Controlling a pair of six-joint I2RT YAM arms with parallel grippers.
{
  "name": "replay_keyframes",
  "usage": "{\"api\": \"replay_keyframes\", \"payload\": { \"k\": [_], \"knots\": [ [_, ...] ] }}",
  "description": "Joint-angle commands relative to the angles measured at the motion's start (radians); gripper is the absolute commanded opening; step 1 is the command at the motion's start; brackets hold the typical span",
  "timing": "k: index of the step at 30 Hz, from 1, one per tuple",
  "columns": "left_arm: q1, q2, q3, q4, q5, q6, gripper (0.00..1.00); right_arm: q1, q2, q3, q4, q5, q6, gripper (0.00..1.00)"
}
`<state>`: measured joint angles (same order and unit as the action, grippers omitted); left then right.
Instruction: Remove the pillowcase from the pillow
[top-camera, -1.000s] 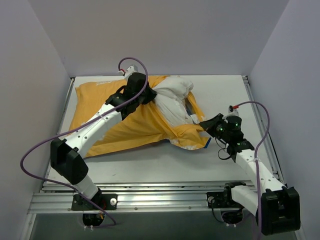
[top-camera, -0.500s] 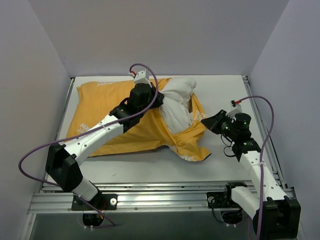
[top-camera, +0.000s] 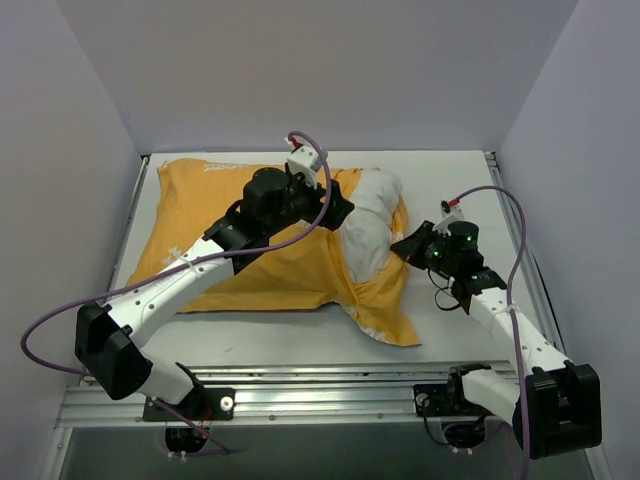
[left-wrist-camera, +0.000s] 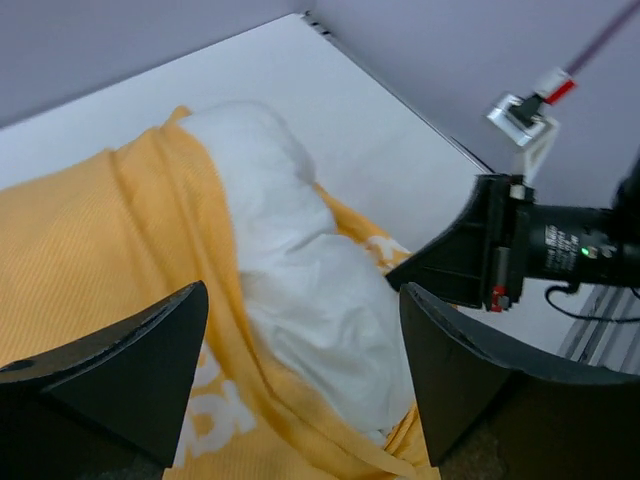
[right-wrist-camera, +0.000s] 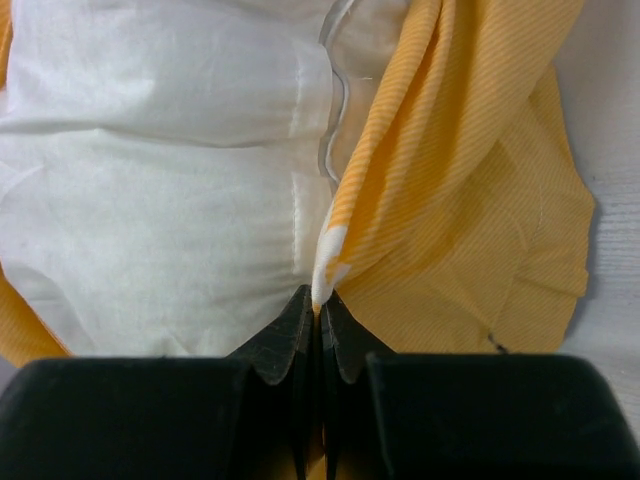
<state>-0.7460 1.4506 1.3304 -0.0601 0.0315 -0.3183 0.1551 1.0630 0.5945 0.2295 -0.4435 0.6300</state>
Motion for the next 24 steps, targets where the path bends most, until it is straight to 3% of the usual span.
{"api": "replay_keyframes", "payload": {
  "k": [1, 4, 8, 13, 24],
  "knots": [
    [-0.053, 0.023, 0.102, 0.022, 0.235, 0.281, 0.85, 0.014, 0.002, -0.013, 0.042, 0.066, -0.021, 0.0],
    [-0.134, 0.091, 0.15, -0.029, 0.252, 0.424, 0.89, 0.014, -0.006, -0.032, 0.019, 0.107, -0.029, 0.0],
    [-0.194, 0.198, 0.242, -0.116, 0.219, 0.502, 0.95, 0.012, -0.023, -0.039, -0.022, 0.143, -0.041, 0.0],
    [-0.253, 0.28, 0.233, -0.145, 0.13, 0.662, 0.97, 0.012, -0.043, -0.058, -0.045, 0.167, -0.042, 0.0],
    [-0.273, 0.436, 0.243, -0.257, -0.012, 0.743, 0.97, 0.012, -0.069, -0.087, -0.059, 0.183, -0.042, 0.0]
  ]
}}
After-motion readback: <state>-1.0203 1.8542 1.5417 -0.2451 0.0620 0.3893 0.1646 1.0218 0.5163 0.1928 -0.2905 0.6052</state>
